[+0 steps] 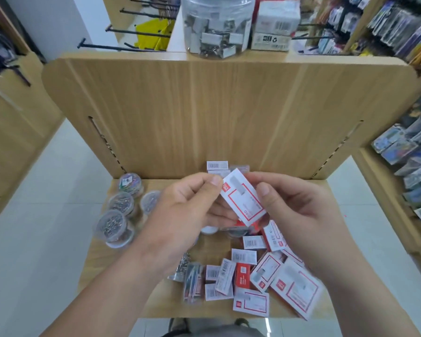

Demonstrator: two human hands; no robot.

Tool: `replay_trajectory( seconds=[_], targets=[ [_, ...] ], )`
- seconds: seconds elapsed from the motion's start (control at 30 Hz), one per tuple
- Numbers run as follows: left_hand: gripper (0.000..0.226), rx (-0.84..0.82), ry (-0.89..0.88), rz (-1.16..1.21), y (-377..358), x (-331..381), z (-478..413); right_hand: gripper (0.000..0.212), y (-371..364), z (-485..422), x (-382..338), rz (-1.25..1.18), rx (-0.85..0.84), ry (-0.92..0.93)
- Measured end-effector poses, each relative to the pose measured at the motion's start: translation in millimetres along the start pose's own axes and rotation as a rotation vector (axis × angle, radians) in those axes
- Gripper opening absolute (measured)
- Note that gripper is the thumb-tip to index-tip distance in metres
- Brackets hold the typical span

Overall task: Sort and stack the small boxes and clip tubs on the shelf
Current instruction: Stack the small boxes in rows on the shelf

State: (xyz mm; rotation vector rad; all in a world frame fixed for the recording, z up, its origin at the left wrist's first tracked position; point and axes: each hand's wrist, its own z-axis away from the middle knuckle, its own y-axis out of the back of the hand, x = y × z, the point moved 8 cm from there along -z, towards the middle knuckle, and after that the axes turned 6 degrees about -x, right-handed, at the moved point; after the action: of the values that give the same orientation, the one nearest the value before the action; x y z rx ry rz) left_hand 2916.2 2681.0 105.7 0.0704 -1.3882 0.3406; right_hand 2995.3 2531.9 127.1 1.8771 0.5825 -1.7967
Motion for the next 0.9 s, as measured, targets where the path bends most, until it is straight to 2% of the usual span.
replay_trajectory(
  seconds=[0.1, 0.17, 0.3, 0.4, 0.47, 0.57, 0.67, 0.73, 0.8, 0.9],
  targets=[
    [0.034, 0.003, -0.016, 0.038, -11, -1, -5, 0.019, 4, 6, -1, -0.060, -0.008, -0.039],
    [0.032, -0.002, 0.008, 0.038, -21, -5, -13, 0.020, 14, 10, -1, -0.030, 0.048, -0.048],
    [0.014, 0.007, 0.004, -0.195, -43, -23, -41, 0.019, 100, 22, 17, 0.242, 0.385, -0.070],
    [0.016, -0.024, -0.054, -0.347, -59, -37, -53, 0.017, 173, 27, 44, 0.369, 0.531, -0.185],
    [0.023, -0.074, -0.109, -0.542, -76, -45, -56, 0.017, 206, 22, 71, 0.403, 0.582, -0.253],
    [0.034, -0.128, -0.180, -0.779, -96, -59, -55, 0.014, 225, 4, 127, 0.423, 0.534, -0.378],
    [0.028, -0.088, -0.191, -0.935, -99, -76, -50, 0.010, 233, -10, 173, 0.400, 0.511, -0.435],
    [0.024, -0.041, -0.195, -0.979, -101, -82, -41, 0.005, 236, -20, 179, 0.387, 0.514, -0.409],
    [0.022, -0.008, -0.252, -1.042, -117, -80, -33, 0.012, 238, -31, 184, 0.415, 0.447, -0.410],
    [0.029, -0.076, -0.309, -1.194, -159, -88, -34, 0.020, 237, -25, 192, 0.365, 0.364, -0.438]
  ],
)
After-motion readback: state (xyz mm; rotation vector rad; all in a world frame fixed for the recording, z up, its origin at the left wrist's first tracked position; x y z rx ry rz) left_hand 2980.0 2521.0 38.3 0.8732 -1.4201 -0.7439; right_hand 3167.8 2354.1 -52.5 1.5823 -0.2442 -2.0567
